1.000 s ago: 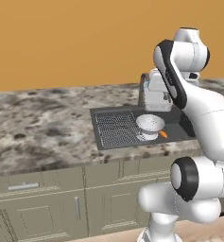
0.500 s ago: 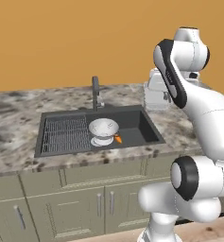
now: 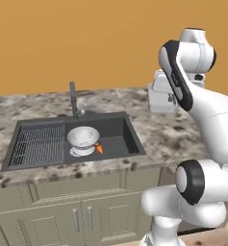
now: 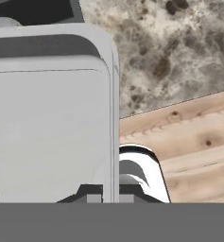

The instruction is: Pick the tupperware and colander and place them in the sink. Then turn on the water.

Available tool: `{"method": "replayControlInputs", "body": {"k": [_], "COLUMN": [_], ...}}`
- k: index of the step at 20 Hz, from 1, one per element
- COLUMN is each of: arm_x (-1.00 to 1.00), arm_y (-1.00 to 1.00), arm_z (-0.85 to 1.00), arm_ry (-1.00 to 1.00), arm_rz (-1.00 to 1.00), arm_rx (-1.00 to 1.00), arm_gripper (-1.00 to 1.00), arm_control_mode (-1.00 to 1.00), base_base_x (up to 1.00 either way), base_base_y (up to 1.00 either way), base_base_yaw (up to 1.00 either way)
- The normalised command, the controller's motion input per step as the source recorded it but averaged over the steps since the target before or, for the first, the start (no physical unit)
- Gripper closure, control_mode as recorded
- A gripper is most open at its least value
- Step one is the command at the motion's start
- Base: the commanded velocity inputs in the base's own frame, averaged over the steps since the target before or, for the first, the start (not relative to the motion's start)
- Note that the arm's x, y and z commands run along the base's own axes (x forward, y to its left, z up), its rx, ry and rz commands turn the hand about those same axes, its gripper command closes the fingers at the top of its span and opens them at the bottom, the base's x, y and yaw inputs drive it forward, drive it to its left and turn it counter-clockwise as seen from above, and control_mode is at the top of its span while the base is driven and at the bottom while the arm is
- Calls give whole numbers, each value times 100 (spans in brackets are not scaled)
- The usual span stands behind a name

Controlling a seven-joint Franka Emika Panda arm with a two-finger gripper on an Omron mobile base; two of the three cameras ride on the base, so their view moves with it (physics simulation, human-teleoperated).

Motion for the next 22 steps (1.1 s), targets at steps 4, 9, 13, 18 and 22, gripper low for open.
{"method": "replayControlInputs", "body": {"k": [4, 9, 13, 18, 22], "arm_x": [0, 0, 0, 0, 0], "arm_y": [0, 0, 0, 0, 0], "arm_z": [0, 0, 0, 0, 0], "arm_ry": [0, 0, 0, 0, 0], "arm_rz": [0, 0, 0, 0, 0], "arm_rx": [0, 0, 0, 0, 0], "arm_gripper": [100, 100, 100, 100, 100], "arm_control_mode": [100, 100, 100, 100, 100], "base_base_x": [76, 60, 20, 6, 29], "base_base_y": [0, -9, -22, -2, 0], "base_base_yaw": [0, 0, 0, 0, 0]}}
